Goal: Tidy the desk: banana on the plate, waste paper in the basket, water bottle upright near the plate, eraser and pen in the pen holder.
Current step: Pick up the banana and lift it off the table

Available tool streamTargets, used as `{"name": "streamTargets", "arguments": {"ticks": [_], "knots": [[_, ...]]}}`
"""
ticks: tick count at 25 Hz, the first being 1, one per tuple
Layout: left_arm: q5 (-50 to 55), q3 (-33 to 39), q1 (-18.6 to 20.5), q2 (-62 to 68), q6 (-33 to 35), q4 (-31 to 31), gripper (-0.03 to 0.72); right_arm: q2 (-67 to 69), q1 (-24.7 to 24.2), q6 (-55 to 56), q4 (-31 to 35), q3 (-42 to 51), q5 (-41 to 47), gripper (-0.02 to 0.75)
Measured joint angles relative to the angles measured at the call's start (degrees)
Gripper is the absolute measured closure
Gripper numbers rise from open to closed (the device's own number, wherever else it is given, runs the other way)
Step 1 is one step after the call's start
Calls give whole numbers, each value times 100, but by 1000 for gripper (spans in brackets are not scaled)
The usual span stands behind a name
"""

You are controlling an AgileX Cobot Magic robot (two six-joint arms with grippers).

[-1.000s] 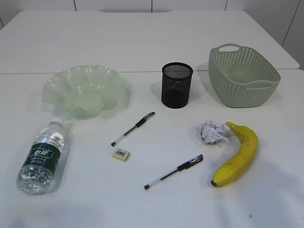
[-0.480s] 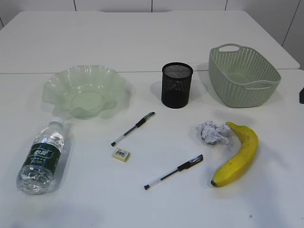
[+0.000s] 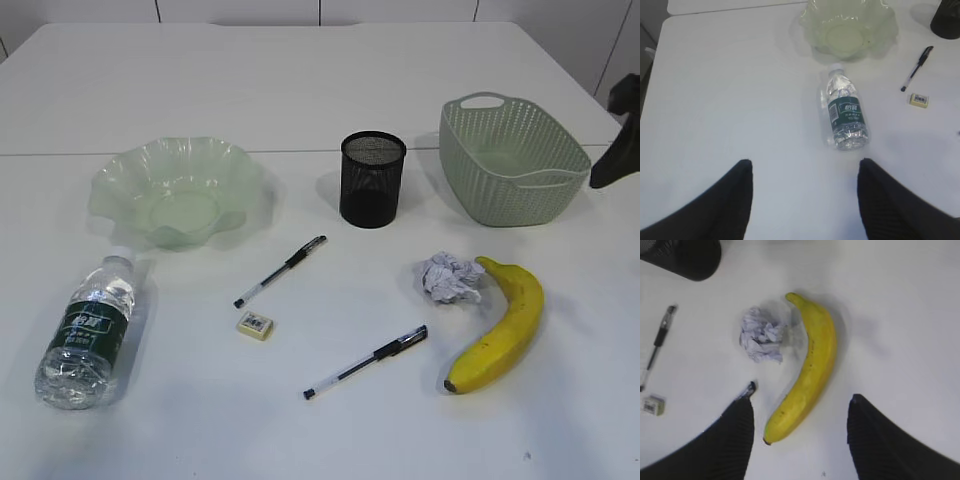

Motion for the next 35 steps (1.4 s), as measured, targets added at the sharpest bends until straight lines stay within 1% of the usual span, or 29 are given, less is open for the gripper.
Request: {"name": "streamTargets", "arguments": {"ticks": [3,8,11,18,22,26,35], "knots": [[0,-56,0,156,0,-116,223,146,0,11,163,0,-224,296],[0,-56,0,379,0,-356,223,661,0,116,184,0,-176,296],[-203,-56,0,456,0,-557,223,971,0,152,172,-3,-176,296],[-721,-56,0,804,0,-1495,223,1706,0,166,128,-259,-190,296],[-751,-56,0,1028,-7,-1785,223,2032,0,166,120,-535,-190,296],[-775,-56,0,1177,-7,-1925,223,2355,66,166,-35,-819,-198,297],[-898,-56,0,1232,-7,-2103,223,3043,429,166,-502,-1265,19,296]]}}
